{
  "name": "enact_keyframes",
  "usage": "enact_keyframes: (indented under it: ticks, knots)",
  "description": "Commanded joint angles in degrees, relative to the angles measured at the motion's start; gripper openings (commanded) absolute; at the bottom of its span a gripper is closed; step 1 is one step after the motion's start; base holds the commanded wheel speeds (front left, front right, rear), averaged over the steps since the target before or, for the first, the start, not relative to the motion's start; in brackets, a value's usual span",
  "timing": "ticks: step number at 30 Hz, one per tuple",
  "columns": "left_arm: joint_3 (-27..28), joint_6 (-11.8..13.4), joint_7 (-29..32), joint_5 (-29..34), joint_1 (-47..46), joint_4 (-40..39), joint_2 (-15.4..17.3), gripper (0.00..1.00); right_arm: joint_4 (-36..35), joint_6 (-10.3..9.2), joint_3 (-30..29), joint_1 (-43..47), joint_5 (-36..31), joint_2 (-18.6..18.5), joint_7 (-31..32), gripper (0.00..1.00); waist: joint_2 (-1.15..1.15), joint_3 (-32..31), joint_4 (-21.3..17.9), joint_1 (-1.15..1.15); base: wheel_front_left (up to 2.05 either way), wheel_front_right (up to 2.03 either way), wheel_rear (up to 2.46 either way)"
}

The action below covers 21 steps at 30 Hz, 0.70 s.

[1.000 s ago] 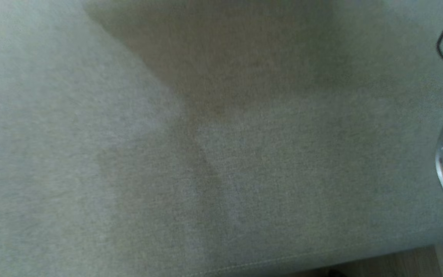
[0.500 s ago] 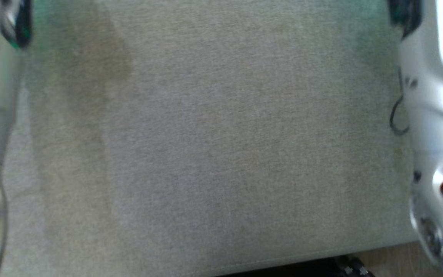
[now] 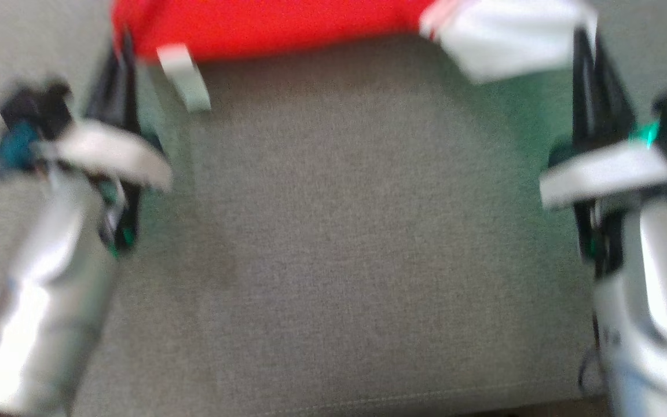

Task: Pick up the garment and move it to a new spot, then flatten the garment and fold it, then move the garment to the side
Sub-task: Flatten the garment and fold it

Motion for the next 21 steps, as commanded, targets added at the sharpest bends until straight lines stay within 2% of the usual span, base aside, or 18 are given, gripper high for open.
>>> enact_keyframes:
  ticks: [1, 7, 16, 21]
  knots:
    - [1.6, 0.7, -0.7, -0.8, 2.0, -3.2, 2.0, 0.0, -4.7, 0.42, 0.6, 3.2, 0.9, 1.1, 0.9, 0.0, -0.01, -5.7, 0.8, 0.02, 0.0, 0.0, 0.0]
    - [2.3, 4.0, -0.8, -3.4, 18.6, -14.5, 3.0, 0.0, -16.4, 0.42, 0.1, 20.2, 3.5, 1.1, 5.8, 0.0, -0.01, -13.2, 0.7, 0.02, 0.0, 0.0, 0.0]
    - [2.1, 13.2, 1.3, -6.2, 43.5, -34.7, 5.2, 0.0, -29.2, 0.42, -0.7, 41.0, 4.5, 1.1, 12.9, 0.0, -0.01, -21.0, 1.0, 0.02, 0.0, 0.0, 0.0]
    - [1.5, 17.0, 3.2, -7.5, 52.3, -43.0, 5.8, 0.0, -32.4, 0.42, -1.7, 47.0, 5.5, 1.1, 15.0, 0.0, -0.01, -22.8, 1.5, 0.02, 0.0, 0.0, 0.0]
